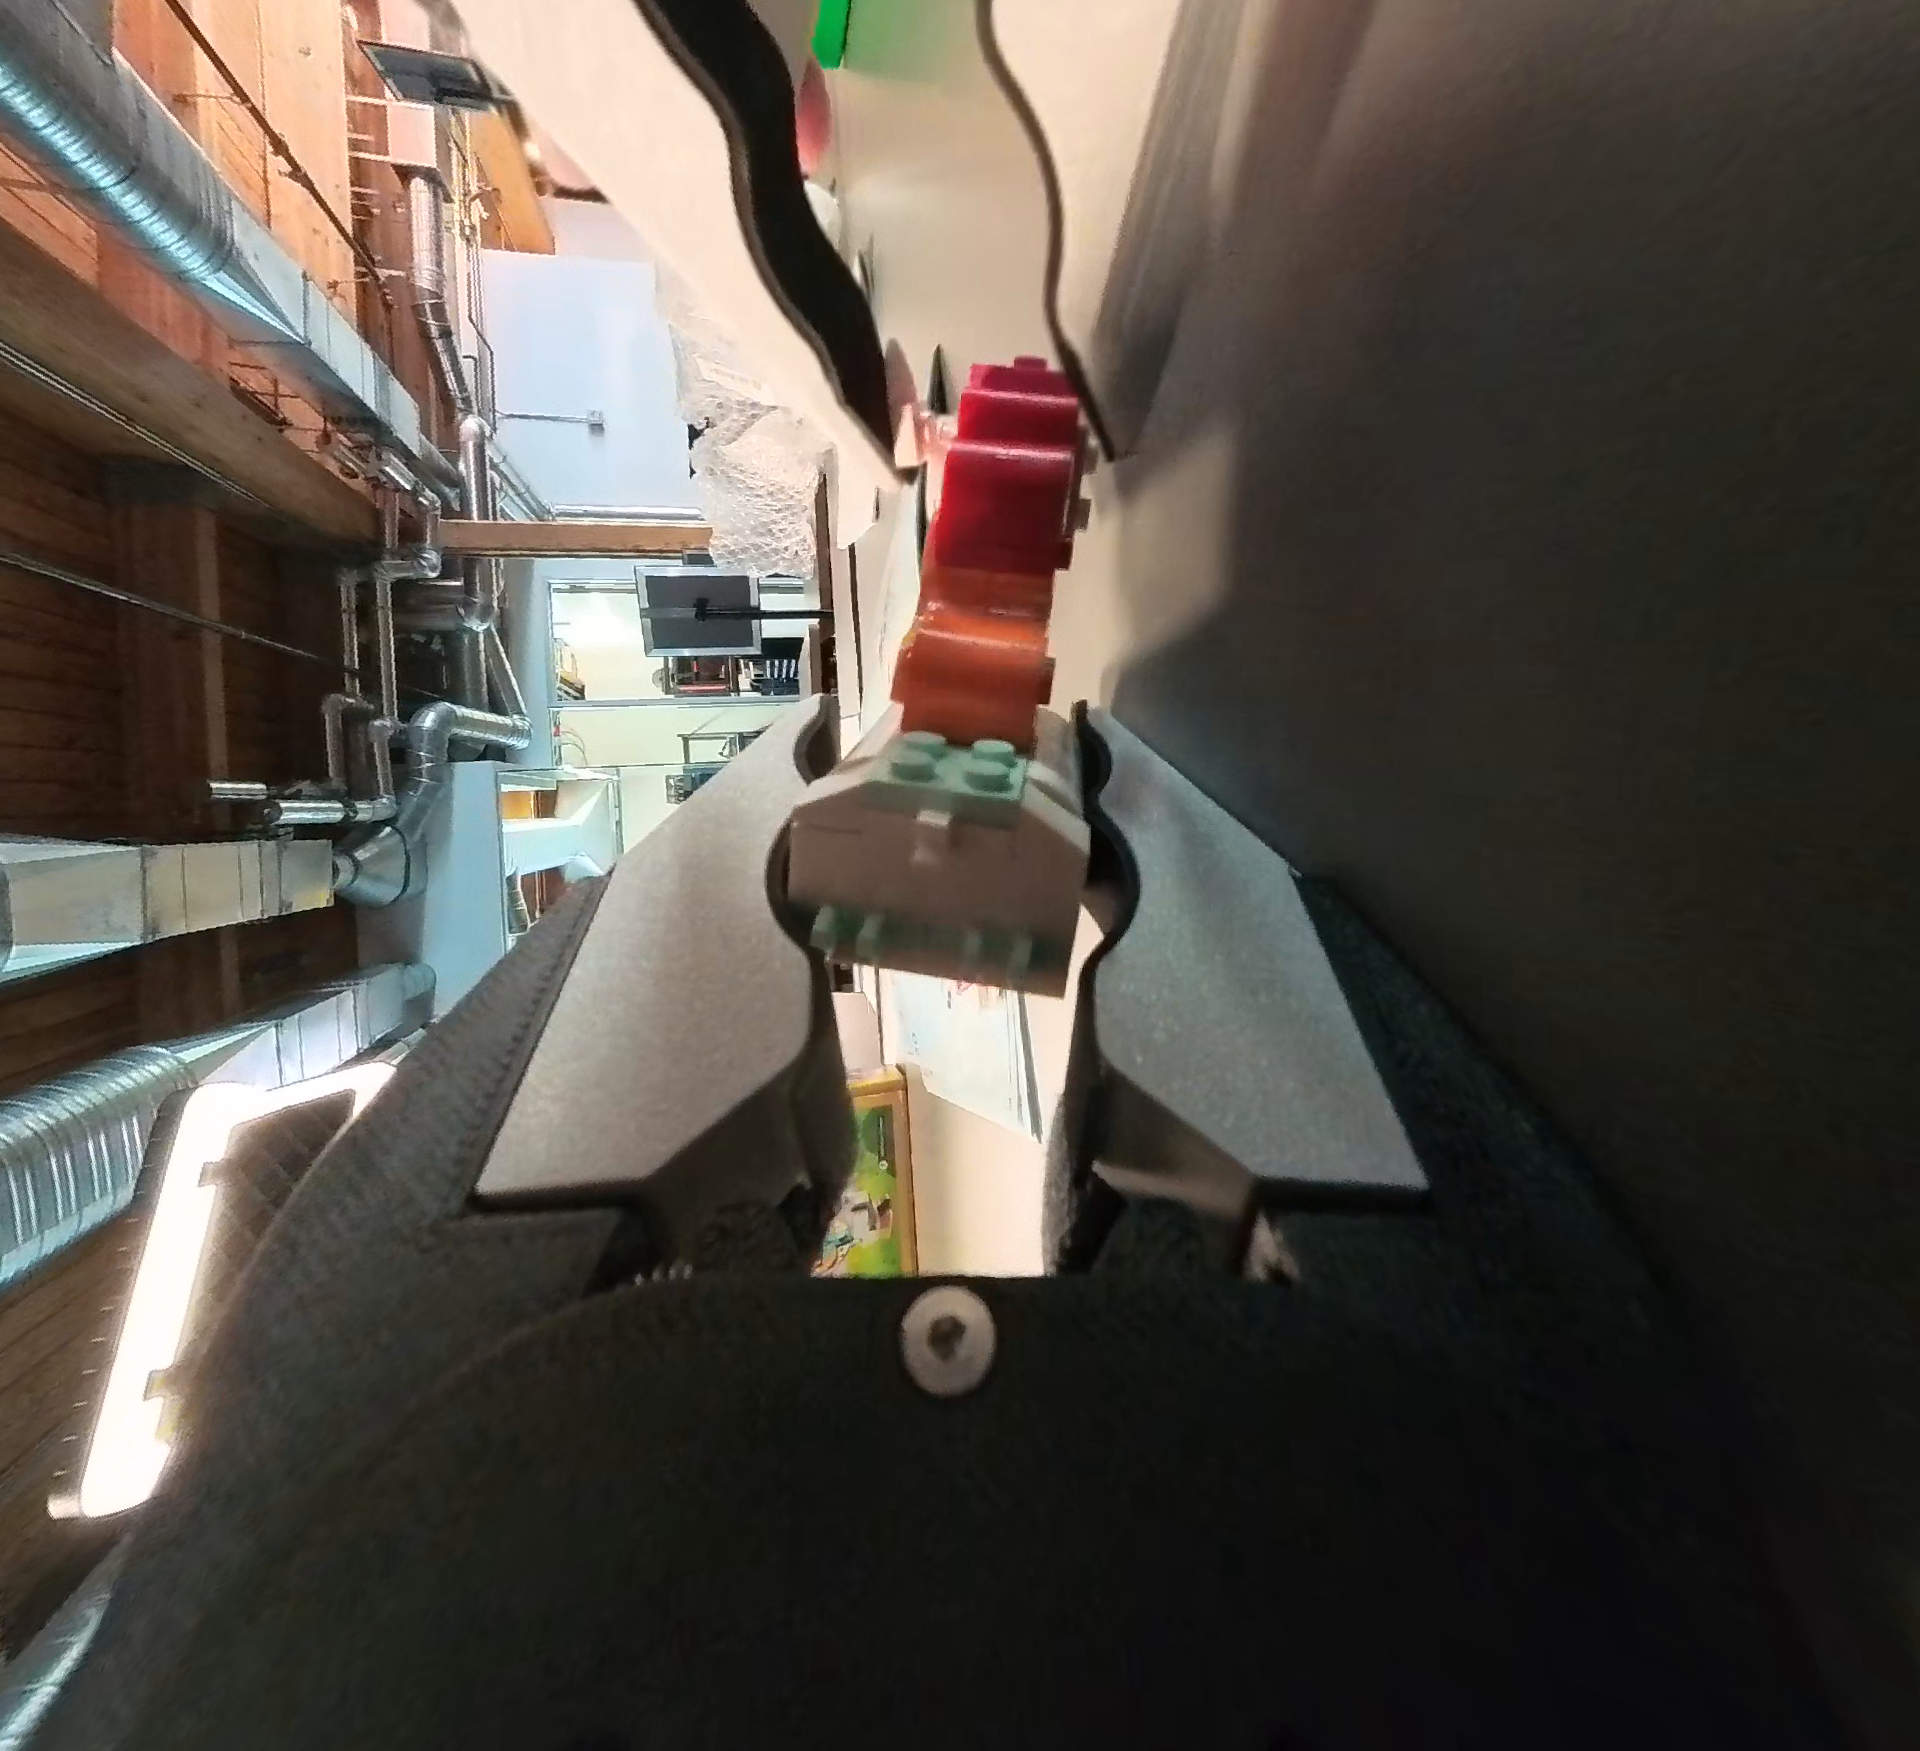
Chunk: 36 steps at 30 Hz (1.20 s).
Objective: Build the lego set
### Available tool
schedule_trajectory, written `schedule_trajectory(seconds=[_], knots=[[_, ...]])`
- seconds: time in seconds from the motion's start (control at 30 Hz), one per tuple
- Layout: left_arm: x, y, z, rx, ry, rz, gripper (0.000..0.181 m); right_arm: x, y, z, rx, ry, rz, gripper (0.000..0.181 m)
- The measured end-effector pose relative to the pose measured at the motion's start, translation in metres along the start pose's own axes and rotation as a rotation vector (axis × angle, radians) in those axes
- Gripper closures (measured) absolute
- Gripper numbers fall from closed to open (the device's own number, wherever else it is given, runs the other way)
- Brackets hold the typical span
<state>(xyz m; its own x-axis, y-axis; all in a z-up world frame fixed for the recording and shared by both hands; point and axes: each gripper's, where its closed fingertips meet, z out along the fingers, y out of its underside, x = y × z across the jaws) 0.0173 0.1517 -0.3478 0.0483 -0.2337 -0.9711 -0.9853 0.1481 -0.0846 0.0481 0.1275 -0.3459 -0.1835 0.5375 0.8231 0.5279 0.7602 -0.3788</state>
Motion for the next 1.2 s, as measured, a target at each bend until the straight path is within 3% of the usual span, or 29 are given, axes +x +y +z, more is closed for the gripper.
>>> schedule_trajectory(seconds=[0.57,1.2], knots=[[0.0034,0.0020,0.0015,0.046,0.080,-0.126,0.139,0.0081,-0.0051,0.0013,0.075,0.138,-0.029,0.159],[0.0049,-0.0017,0.0001,0.108,0.116,-0.169,0.139,0.0071,-0.0092,-0.0022,0.142,0.178,-0.036,0.163]])
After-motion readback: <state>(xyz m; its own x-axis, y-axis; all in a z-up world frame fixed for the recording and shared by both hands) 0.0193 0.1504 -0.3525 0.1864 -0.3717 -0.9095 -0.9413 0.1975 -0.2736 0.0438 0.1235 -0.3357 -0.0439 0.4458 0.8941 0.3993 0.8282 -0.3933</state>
